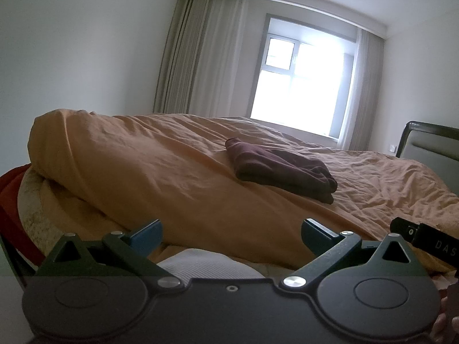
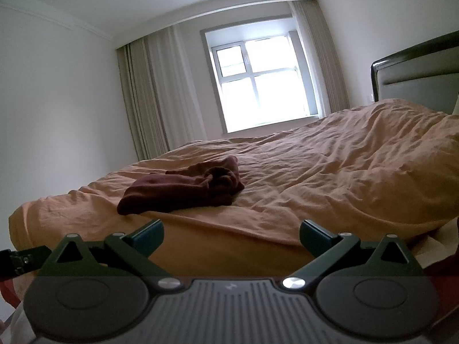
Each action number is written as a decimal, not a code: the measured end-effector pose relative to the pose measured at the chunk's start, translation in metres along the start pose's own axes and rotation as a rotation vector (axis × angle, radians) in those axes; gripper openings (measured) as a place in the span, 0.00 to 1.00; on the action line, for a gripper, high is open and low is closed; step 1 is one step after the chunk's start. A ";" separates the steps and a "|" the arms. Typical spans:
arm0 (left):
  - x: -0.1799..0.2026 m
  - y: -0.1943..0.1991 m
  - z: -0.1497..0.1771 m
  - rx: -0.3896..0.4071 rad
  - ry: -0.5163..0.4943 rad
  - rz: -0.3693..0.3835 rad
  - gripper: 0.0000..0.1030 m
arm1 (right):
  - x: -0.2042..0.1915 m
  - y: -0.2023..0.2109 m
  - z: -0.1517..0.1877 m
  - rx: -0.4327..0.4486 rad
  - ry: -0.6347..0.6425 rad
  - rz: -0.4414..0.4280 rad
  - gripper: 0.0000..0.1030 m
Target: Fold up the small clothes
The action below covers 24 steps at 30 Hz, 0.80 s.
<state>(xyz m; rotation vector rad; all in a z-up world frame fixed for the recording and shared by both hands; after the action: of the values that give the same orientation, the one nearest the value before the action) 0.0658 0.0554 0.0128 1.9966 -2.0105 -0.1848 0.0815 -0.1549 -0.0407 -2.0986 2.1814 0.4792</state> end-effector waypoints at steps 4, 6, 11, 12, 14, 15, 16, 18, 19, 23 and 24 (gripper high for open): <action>-0.001 0.000 0.000 0.000 0.001 0.000 0.99 | 0.000 0.000 0.000 -0.002 -0.002 0.000 1.00; 0.000 0.000 0.000 0.000 0.001 0.000 0.99 | 0.001 0.001 0.000 -0.001 -0.003 0.002 1.00; -0.001 0.000 -0.001 0.000 0.001 0.001 0.99 | 0.000 0.001 0.000 -0.004 -0.007 0.003 1.00; -0.001 0.000 0.000 -0.001 0.001 0.001 0.99 | 0.000 0.001 0.000 -0.005 -0.009 0.004 1.00; -0.001 0.000 0.000 0.000 0.001 -0.001 0.99 | 0.000 0.000 0.000 -0.006 -0.011 0.005 1.00; -0.001 0.000 0.000 0.000 0.001 0.000 0.99 | 0.000 0.000 0.000 -0.006 -0.013 0.006 1.00; -0.001 0.000 0.000 0.000 0.002 0.000 0.99 | -0.001 0.000 0.000 -0.007 -0.013 0.007 1.00; -0.001 0.000 0.000 0.000 0.002 0.000 0.99 | -0.001 -0.001 0.000 -0.008 -0.015 0.007 1.00; -0.001 0.000 0.000 0.000 0.002 0.000 0.99 | -0.001 -0.001 0.000 -0.009 -0.016 0.008 1.00; -0.001 0.000 0.000 -0.001 0.003 0.000 0.99 | 0.000 -0.001 0.000 -0.010 -0.019 0.009 1.00; -0.001 0.000 0.000 0.000 0.003 0.001 0.99 | 0.000 -0.001 0.001 -0.011 -0.020 0.010 1.00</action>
<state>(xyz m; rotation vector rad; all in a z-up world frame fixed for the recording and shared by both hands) 0.0656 0.0559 0.0130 1.9949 -2.0088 -0.1814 0.0828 -0.1544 -0.0413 -2.0801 2.1839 0.5115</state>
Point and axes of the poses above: each gripper's, at about its wrist camera, not at the fingertips, and y roughly against the way its jaws point, x to its right, z to its underside, the point moved 3 cm from there along -y, roughly the way its jaws point, and after that the axes turned 2 degrees about -z, right-handed, at the moved point
